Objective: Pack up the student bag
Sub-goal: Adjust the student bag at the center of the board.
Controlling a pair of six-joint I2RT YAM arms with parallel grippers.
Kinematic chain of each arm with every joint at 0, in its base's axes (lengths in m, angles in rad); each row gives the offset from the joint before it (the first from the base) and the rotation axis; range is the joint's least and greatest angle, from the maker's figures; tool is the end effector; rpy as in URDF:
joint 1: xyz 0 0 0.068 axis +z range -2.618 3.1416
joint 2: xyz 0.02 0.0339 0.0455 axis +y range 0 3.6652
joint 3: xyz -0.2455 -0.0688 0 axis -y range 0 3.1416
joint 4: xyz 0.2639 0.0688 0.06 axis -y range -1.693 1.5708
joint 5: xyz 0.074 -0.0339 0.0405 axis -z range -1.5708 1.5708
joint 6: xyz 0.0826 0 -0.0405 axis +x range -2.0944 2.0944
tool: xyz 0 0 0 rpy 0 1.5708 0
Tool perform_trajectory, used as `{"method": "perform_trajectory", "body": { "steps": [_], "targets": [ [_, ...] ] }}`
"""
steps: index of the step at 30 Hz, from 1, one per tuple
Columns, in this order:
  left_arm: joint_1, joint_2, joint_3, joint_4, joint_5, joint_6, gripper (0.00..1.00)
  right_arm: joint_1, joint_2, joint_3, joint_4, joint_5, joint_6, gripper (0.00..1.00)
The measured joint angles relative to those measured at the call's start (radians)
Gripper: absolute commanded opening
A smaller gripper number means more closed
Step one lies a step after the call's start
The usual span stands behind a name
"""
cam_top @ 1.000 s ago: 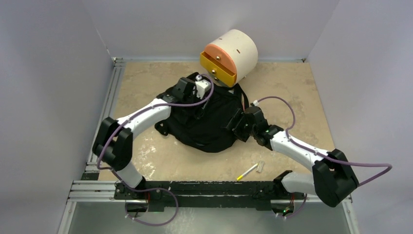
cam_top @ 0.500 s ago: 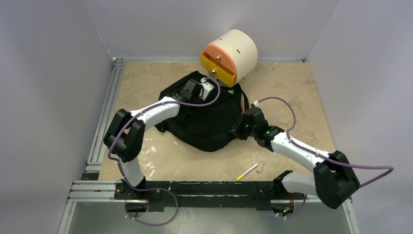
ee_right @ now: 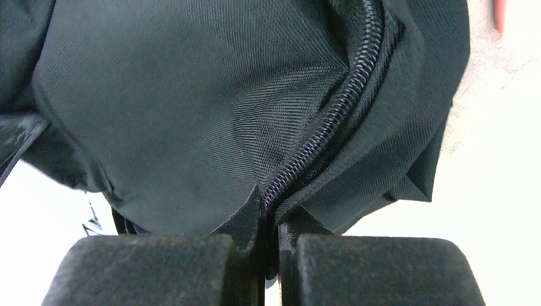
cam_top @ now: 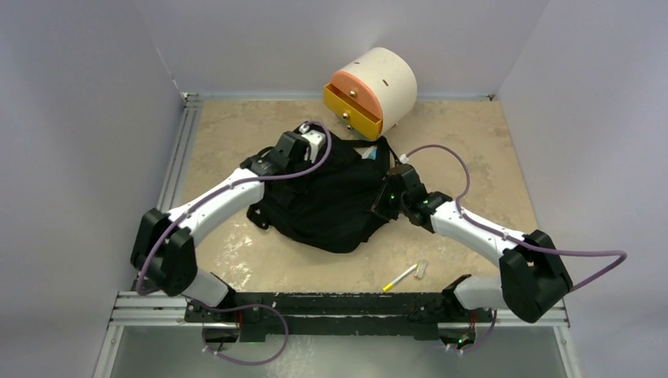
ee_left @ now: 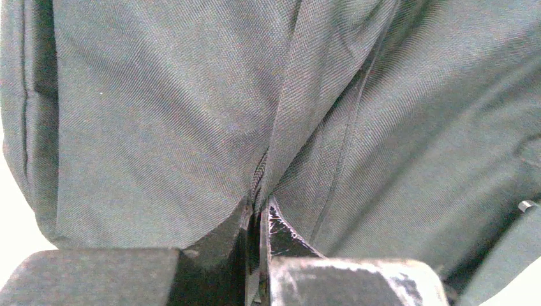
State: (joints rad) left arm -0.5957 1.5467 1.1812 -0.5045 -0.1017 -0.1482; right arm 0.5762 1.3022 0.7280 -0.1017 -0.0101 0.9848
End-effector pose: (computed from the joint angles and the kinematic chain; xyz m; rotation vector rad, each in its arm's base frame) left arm 0.3215 -0.2078 0.2013 0.4982 2.3945 -0.2089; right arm 0.2773 0.1811 0.1593 0.4788 2.3396 0.8150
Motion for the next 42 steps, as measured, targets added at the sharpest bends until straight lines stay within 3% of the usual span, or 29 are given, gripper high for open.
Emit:
{"method": "perform_trajectory", "body": {
  "steps": [6, 22, 29, 37, 38, 42],
  "targets": [
    [-0.001, -0.140, -0.063, -0.084, 0.013, -0.088, 0.00, 0.007, 0.080, 0.065, -0.019, -0.038, -0.102, 0.00],
    [0.046, -0.180, -0.014, -0.277, -0.066, -0.277, 0.00, 0.007, 0.377, 0.471, -0.131, -0.044, -0.471, 0.00],
    [0.046, -0.225, 0.057, -0.431, -0.094, -0.306, 0.00, 0.004, 0.451, 0.541, -0.073, -0.088, -0.504, 0.00],
    [0.048, -0.234, 0.008, -0.406, -0.072, -0.303, 0.00, 0.005, 0.387, 0.473, -0.053, -0.093, -0.509, 0.00],
    [0.050, -0.229, -0.010, -0.391, -0.064, -0.301, 0.00, 0.004, 0.374, 0.451, -0.045, -0.093, -0.512, 0.02],
    [0.053, -0.172, -0.035, -0.333, -0.051, -0.286, 0.00, -0.003, 0.319, 0.357, -0.009, -0.078, -0.515, 0.25]
  ]
}}
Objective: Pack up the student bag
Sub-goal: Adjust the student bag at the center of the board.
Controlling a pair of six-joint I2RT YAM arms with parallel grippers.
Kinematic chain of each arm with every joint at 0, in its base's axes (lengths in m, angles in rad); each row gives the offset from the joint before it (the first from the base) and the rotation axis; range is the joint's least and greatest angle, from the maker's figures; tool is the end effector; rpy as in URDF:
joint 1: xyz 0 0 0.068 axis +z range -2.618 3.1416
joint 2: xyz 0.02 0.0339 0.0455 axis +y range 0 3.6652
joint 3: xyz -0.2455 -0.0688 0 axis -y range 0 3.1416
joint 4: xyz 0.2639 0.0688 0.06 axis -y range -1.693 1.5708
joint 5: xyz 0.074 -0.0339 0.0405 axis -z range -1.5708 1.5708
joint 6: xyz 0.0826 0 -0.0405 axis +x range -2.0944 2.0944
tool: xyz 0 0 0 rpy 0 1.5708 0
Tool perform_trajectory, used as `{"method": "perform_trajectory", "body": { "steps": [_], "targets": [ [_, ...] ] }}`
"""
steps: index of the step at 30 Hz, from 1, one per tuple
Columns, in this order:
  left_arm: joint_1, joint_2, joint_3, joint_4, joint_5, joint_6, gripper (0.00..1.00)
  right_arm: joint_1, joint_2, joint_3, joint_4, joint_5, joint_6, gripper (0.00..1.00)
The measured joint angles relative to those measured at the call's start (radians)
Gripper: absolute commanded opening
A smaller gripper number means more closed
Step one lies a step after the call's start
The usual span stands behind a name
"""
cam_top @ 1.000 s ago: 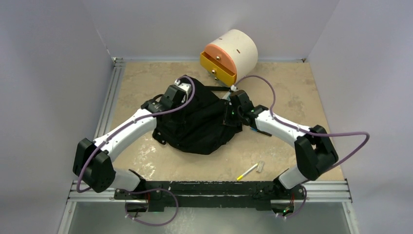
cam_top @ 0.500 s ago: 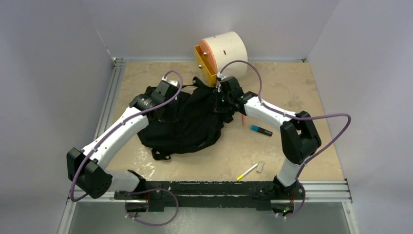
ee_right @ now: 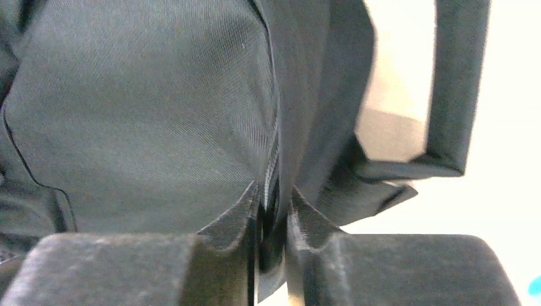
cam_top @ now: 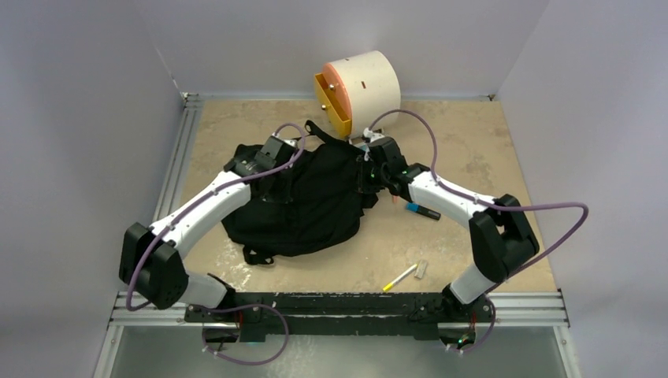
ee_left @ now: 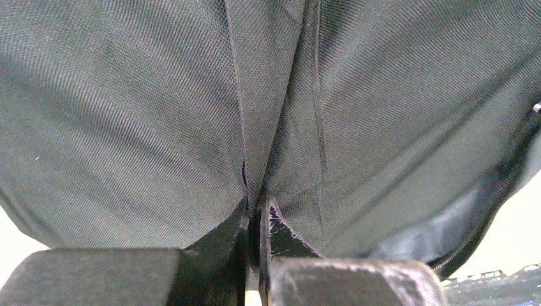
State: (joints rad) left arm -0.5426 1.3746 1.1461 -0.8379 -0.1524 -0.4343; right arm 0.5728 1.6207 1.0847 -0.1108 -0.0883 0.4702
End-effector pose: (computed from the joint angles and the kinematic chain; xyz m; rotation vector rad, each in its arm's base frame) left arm 0.2788 -0.1535 0.2167 0.0904 2.6220 -0.1403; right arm 0.3444 0.2308 0.1813 -0.1683 2.2927 0.6582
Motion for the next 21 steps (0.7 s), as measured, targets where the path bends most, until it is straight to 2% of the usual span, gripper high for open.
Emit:
{"method": "perform_trajectory", "body": {
  "steps": [2, 4, 6, 15, 18, 21],
  "targets": [
    [0.004, 0.045, 0.000, 0.031, 0.012, 0.010, 0.01, -0.005, -0.033, -0.047, 0.009, 0.030, 0.006, 0.37],
    [0.008, 0.085, 0.000, 0.050, 0.023, 0.018, 0.06, -0.017, -0.070, -0.087, 0.011, 0.062, 0.015, 0.46],
    [0.012, 0.122, 0.000, 0.064, 0.036, 0.030, 0.13, -0.027, -0.107, -0.114, 0.010, 0.091, 0.029, 0.50],
    [0.018, 0.147, 0.024, 0.077, 0.077, 0.062, 0.32, -0.037, -0.190, -0.132, -0.035, 0.145, 0.129, 0.53],
    [0.018, 0.124, 0.026, 0.083, 0.090, 0.063, 0.42, -0.037, -0.192, -0.132, -0.064, 0.144, 0.175, 0.54],
    [0.018, 0.062, 0.026, 0.088, 0.109, 0.063, 0.46, -0.037, -0.205, -0.133, -0.086, 0.127, 0.212, 0.54]
  ]
}}
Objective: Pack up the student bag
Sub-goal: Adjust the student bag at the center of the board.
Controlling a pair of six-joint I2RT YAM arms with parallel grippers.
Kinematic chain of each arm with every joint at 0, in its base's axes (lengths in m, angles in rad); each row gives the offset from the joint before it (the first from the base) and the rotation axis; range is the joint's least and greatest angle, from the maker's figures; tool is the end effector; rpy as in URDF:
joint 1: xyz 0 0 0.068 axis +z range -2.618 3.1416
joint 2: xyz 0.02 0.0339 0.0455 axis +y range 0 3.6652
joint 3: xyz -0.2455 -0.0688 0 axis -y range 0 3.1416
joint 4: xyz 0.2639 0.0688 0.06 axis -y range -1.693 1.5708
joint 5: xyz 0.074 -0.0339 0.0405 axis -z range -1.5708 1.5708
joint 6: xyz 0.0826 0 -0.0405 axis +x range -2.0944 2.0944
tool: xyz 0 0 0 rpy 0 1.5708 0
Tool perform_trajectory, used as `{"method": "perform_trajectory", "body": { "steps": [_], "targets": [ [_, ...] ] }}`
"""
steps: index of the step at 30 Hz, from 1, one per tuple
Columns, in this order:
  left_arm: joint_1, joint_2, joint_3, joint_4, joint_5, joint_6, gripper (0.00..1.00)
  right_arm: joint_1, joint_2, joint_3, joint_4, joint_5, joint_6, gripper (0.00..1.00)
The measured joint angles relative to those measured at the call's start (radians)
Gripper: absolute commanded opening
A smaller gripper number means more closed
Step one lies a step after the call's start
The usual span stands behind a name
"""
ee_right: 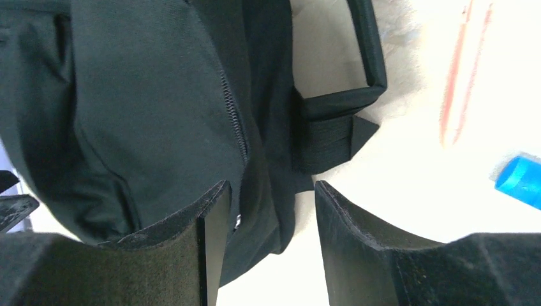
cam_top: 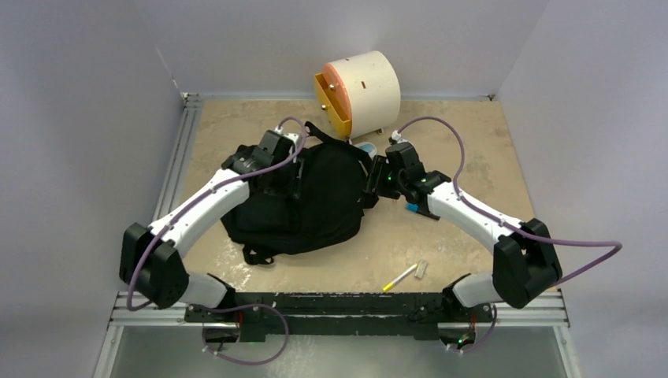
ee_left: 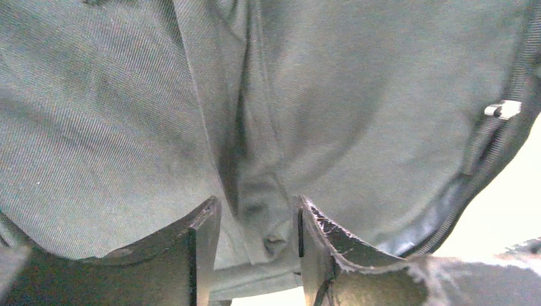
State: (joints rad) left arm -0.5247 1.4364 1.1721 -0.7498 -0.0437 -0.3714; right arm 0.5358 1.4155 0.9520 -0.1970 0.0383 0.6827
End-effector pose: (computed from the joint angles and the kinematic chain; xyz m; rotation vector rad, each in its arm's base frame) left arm 0.2963 -0.1673 0.2129 0.1835 2.6019 -0.2715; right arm 0.3185 0.1854 0.1957 0.1906 2.2959 0.6090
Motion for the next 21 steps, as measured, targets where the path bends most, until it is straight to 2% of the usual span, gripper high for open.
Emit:
{"method": "perform_trajectory", "body": {
  "steps": [7, 16, 19, 21],
  "targets": [
    [-0.020, -0.141, -0.001, 0.058, 0.093, -0.002, 0.46, 0.008, -0.008, 0.001, -0.005, -0.063, 0.026, 0.45],
    [-0.204, -0.062, -0.109, 0.178, 0.195, -0.061, 0.46, 0.014, -0.013, -0.024, -0.034, -0.131, 0.038, 0.57],
    [-0.225, -0.039, -0.137, 0.192, 0.206, -0.086, 0.46, 0.021, -0.023, -0.066, -0.032, -0.156, 0.072, 0.56],
    [-0.227, -0.035, -0.142, 0.200, 0.208, -0.098, 0.46, 0.030, -0.034, -0.103, -0.021, -0.183, 0.113, 0.52]
  ]
}}
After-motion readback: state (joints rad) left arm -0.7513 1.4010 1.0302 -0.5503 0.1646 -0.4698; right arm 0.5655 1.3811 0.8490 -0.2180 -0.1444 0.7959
